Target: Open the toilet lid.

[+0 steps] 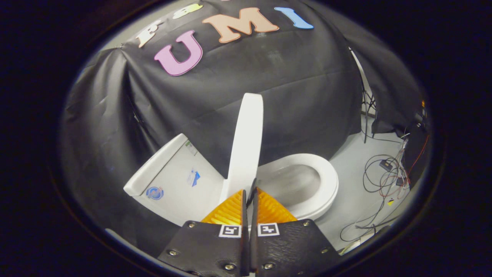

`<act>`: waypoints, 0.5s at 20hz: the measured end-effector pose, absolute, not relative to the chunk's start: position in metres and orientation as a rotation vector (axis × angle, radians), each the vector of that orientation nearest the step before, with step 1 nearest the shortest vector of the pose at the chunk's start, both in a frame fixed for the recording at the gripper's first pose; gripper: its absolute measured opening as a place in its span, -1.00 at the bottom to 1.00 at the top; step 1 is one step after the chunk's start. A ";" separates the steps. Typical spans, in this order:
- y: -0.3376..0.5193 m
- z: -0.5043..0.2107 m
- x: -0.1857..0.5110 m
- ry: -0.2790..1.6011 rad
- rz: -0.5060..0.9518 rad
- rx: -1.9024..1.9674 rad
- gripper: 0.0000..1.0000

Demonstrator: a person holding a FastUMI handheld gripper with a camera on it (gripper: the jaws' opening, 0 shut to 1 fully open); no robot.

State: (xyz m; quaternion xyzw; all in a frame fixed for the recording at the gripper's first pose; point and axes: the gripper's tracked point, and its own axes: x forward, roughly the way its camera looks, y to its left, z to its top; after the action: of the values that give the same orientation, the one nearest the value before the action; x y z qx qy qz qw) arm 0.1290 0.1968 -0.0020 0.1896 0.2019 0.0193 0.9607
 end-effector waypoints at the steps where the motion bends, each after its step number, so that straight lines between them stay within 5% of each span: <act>1: 0.198 0.000 0.129 0.408 0.039 0.387 -0.97; 10: 0.220 0.011 0.129 0.374 0.064 0.345 -0.97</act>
State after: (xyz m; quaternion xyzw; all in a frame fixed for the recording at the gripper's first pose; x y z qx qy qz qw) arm 0.1291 0.2199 0.0115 0.1706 0.1851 0.0319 0.9673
